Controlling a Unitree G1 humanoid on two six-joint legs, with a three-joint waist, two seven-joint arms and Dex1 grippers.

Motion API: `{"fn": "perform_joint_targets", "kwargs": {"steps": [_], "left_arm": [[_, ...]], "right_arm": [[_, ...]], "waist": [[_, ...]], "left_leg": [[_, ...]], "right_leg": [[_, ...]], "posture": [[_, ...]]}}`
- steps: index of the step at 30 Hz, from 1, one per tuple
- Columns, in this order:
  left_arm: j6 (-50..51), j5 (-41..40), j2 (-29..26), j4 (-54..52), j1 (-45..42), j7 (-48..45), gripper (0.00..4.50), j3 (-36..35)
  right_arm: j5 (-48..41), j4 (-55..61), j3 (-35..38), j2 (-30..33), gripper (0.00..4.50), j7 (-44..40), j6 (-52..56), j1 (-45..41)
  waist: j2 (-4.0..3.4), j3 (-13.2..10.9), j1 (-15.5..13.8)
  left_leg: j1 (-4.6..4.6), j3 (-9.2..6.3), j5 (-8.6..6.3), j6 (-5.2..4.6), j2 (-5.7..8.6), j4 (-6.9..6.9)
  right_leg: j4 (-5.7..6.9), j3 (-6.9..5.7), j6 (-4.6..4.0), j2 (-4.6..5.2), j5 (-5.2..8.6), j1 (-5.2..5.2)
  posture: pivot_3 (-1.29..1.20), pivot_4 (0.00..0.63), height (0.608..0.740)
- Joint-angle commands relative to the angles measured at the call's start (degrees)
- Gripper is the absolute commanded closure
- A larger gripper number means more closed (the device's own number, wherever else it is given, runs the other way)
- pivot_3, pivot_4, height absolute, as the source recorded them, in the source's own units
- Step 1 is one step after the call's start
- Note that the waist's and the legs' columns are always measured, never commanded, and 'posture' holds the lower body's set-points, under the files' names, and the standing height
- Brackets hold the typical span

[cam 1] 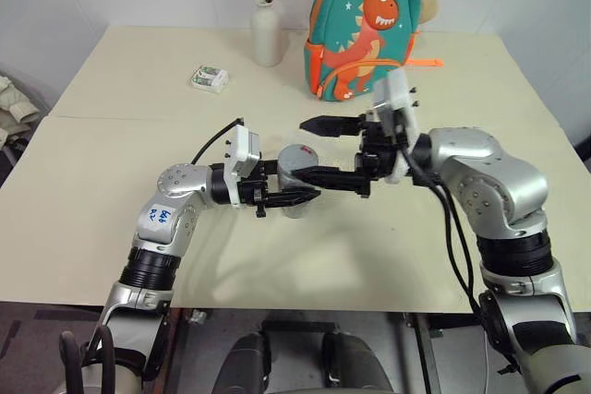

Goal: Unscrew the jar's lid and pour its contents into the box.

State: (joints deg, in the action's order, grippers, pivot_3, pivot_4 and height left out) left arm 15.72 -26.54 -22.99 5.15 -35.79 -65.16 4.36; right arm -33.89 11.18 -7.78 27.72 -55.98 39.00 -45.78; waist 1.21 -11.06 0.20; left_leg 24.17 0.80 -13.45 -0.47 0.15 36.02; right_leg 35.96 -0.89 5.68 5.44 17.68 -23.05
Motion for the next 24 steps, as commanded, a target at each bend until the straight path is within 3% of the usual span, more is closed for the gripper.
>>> {"fn": "perform_joint_targets", "kwargs": {"steps": [1,9,24], "left_arm": [[-1.0,-0.2,0.3,-1.0,-1.2,-0.4,2.43,-0.2],[-0.8,-0.3,0.1,-1.7,-0.5,-0.1,2.43,-0.4],[-0.8,-0.4,0.1,-1.9,-0.2,0.5,2.43,-0.5]], "right_arm": [[2.0,0.3,-1.2,-0.8,0.03,0.5,-1.7,-1.4],[3.3,-2.9,0.0,-1.5,0.03,0.2,-3.3,-2.7],[0.3,-4.2,4.2,3.6,0.03,-3.9,-2.4,-0.6]], "waist": [[0.0,0.0,0.0],[0.0,0.0,0.1],[0.0,0.0,0.1]], "left_leg": [[0.0,0.0,0.0,0.0,0.0,-0.01],[0.0,0.0,0.0,0.0,-0.01,-0.01],[0.0,0.0,0.0,0.0,0.0,-0.02]], "right_leg": [[-0.01,-0.01,0.0,0.0,0.0,0.0],[0.01,-0.01,0.0,-0.02,0.0,0.0],[0.01,-0.01,0.01,-0.02,0.0,-0.01]], "posture": [[0.0,0.15,0.74],[0.0,0.15,0.74],[0.0,0.15,0.74]]}}
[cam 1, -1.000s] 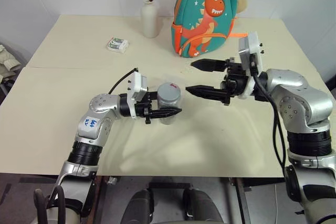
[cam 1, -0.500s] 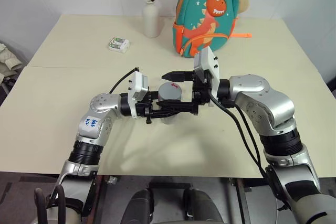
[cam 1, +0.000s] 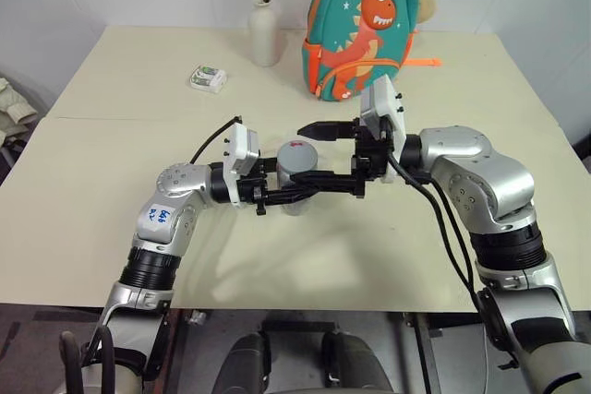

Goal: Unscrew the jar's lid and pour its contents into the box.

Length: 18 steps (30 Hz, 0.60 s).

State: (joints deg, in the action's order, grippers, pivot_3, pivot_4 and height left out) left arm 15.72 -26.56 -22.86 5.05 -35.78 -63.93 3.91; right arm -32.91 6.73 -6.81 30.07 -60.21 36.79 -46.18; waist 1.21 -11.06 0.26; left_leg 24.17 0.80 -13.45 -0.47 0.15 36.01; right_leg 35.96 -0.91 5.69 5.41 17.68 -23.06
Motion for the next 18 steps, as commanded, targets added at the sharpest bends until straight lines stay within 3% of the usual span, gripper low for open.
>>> {"fn": "perform_joint_targets", "kwargs": {"steps": [1,18], "left_arm": [[-0.8,-0.4,0.0,-1.8,-0.2,-0.8,2.43,-0.1],[-0.6,-0.4,-0.1,-1.9,-0.3,-0.9,2.43,-0.3]], "right_arm": [[-0.8,0.1,3.4,1.4,0.03,0.2,-0.1,-0.1],[-0.8,-3.1,5.4,4.0,0.03,-0.2,-0.8,0.4]], "waist": [[0.0,0.0,0.0],[0.0,0.0,-0.1]], "left_leg": [[0.0,0.0,0.0,0.0,0.0,0.0],[0.01,0.01,0.0,0.0,0.01,0.02]], "right_leg": [[0.0,-0.01,0.0,0.0,0.0,0.0],[-0.01,0.0,0.0,0.01,0.0,0.01]], "posture": [[0.0,0.15,0.74],[0.0,0.15,0.74]]}}
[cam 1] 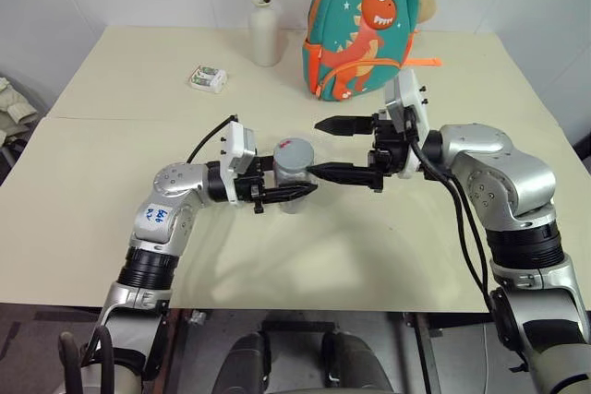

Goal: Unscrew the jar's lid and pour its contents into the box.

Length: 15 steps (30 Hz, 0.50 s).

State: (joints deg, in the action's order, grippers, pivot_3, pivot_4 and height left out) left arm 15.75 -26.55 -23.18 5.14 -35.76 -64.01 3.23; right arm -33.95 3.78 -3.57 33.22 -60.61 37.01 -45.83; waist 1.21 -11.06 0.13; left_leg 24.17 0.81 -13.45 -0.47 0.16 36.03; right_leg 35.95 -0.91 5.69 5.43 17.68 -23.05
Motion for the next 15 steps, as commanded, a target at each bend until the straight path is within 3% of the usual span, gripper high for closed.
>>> {"fn": "perform_joint_targets", "kwargs": {"steps": [1,15], "left_arm": [[-0.6,-0.4,0.2,-2.1,-0.3,-0.8,2.43,0.3],[-0.5,-0.3,-0.1,-2.4,0.0,-0.7,2.43,0.1]], "right_arm": [[0.3,-0.3,2.4,1.0,0.03,0.1,-1.0,0.1],[-3.6,3.4,4.0,3.9,0.03,-4.4,1.7,1.9]], "waist": [[0.0,0.0,0.0],[0.0,0.0,0.1]], "left_leg": [[0.0,0.0,0.0,0.0,0.0,0.0],[-0.02,0.01,0.0,-0.01,-0.02,0.0]], "right_leg": [[0.0,0.0,0.0,0.0,0.0,0.0],[0.02,0.0,0.01,-0.03,0.0,0.01]], "posture": [[0.0,0.15,0.74],[0.0,0.15,0.74]]}}
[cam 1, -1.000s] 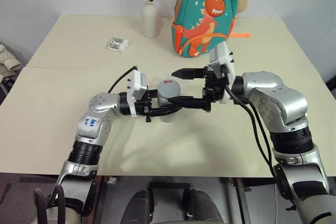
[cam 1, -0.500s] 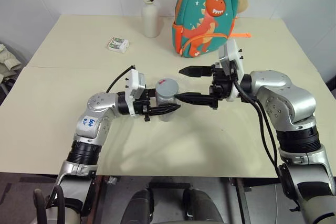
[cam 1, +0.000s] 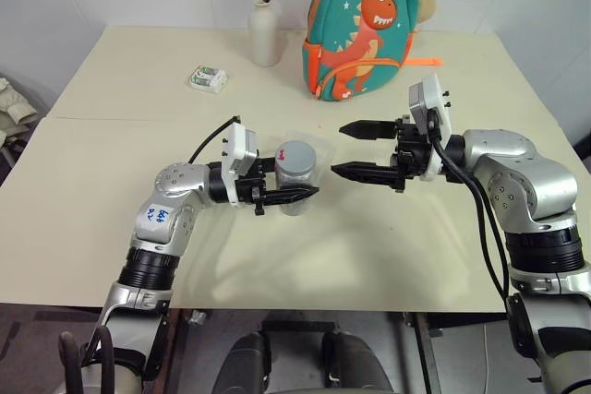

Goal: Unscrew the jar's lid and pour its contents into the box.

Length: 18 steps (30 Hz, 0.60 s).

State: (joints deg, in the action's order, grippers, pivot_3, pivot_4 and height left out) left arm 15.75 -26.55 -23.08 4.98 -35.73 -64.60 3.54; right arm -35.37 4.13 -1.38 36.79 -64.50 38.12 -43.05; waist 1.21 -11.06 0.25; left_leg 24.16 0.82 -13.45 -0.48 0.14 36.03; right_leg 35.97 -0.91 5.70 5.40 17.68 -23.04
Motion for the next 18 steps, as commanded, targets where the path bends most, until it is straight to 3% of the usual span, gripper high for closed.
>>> {"fn": "perform_joint_targets", "kwargs": {"steps": [1,5,18], "left_arm": [[-0.5,-0.3,-0.2,-2.2,-0.1,-0.2,2.43,-0.2],[-0.5,-0.3,-0.1,-2.1,-0.1,-0.2,2.43,-0.1],[-0.8,-0.2,0.4,-1.7,-0.4,-0.2,2.43,0.1]], "right_arm": [[-2.5,3.3,1.8,0.0,0.03,-0.1,0.9,-1.2],[-5.3,3.6,2.0,-3.8,0.03,3.9,4.8,-3.8],[-4.1,4.7,-4.0,-8.5,0.03,3.6,5.4,-5.9]], "waist": [[0.0,0.0,0.0],[0.0,0.0,0.1],[0.0,0.0,0.0]], "left_leg": [[0.0,0.0,0.0,0.0,0.0,0.0],[-0.01,0.01,0.0,0.0,0.0,0.02],[0.03,-0.03,-0.01,-0.01,0.02,0.0]], "right_leg": [[0.0,0.0,0.0,0.0,0.0,0.0],[0.01,0.05,0.01,0.01,-0.01,0.0],[-0.04,0.01,0.01,0.04,-0.01,0.0]], "posture": [[0.0,0.15,0.74],[0.0,0.15,0.74],[0.0,0.15,0.74]]}}
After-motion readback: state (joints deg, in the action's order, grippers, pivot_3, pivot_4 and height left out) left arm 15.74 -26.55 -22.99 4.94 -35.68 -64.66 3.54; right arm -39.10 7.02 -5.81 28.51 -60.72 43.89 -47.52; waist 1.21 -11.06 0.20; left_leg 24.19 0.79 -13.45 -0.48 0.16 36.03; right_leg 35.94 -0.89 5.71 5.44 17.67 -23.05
